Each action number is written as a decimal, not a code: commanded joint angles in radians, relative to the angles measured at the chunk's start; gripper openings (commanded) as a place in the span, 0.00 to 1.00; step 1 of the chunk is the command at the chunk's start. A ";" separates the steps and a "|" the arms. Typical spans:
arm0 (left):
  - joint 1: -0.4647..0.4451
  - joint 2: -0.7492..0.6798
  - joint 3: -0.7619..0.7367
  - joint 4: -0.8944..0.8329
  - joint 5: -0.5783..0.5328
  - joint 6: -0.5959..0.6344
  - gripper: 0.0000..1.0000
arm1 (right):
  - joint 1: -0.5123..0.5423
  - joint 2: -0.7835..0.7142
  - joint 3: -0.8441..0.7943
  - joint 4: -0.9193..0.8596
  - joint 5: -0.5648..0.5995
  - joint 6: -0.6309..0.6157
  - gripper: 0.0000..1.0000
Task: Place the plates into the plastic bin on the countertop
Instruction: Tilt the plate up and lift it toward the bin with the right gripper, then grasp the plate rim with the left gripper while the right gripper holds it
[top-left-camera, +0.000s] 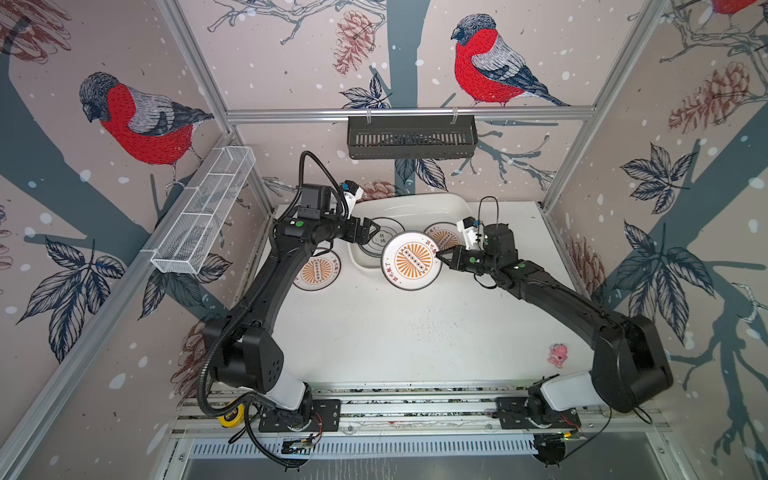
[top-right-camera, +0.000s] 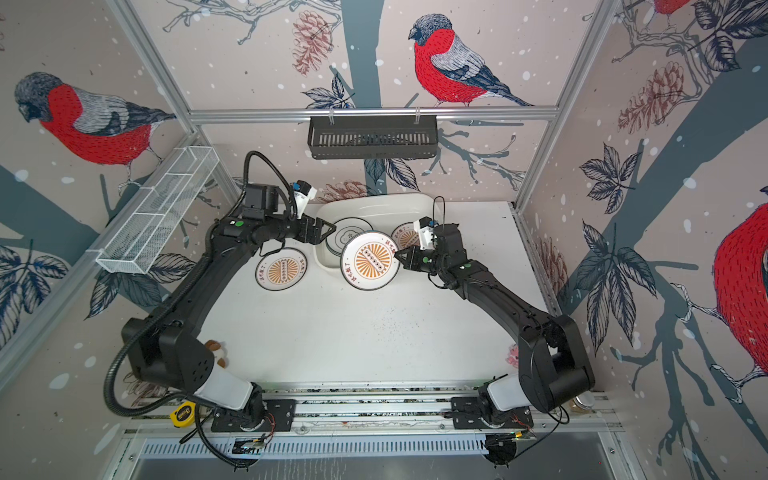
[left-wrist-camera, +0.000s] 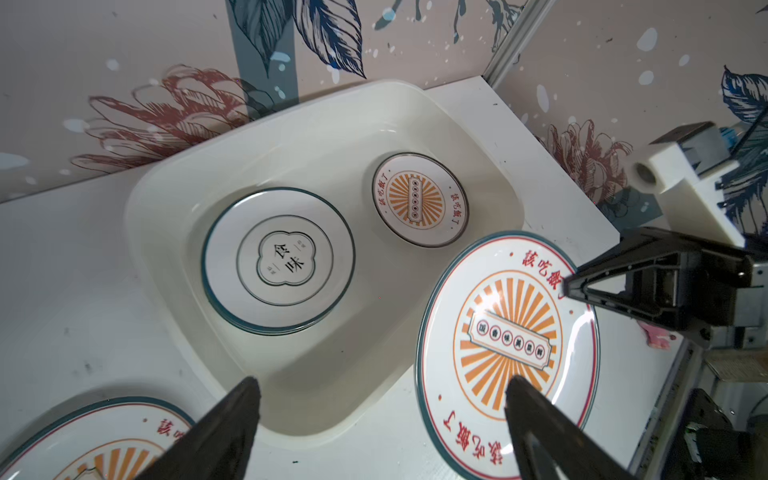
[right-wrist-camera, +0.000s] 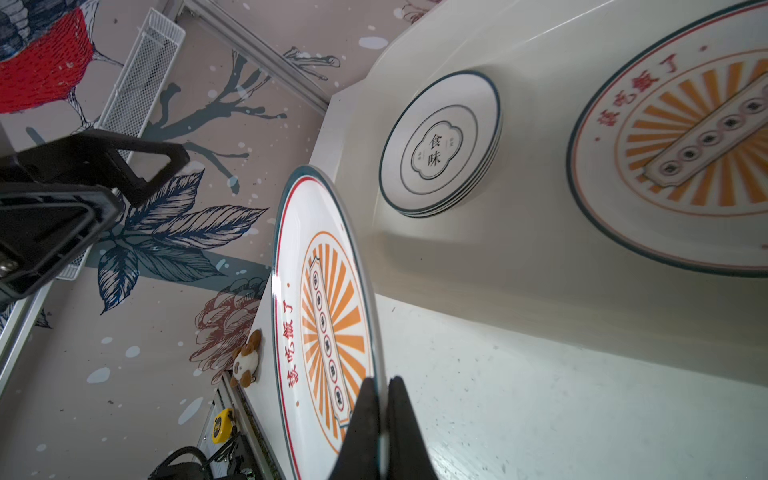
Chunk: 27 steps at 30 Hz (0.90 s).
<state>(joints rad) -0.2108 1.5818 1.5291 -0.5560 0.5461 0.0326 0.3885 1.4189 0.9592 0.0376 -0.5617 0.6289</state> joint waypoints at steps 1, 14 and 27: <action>-0.002 0.046 0.024 0.036 0.136 0.007 0.89 | -0.038 -0.035 -0.013 0.010 -0.051 -0.012 0.01; -0.026 0.235 0.114 0.059 0.371 -0.053 0.77 | -0.124 -0.102 -0.028 0.012 -0.084 -0.008 0.01; -0.121 0.297 0.128 0.050 0.371 -0.039 0.70 | -0.155 -0.100 -0.029 0.049 -0.102 0.005 0.01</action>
<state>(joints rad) -0.3202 1.8736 1.6447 -0.5056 0.8959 -0.0196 0.2344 1.3170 0.9264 0.0242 -0.6399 0.6254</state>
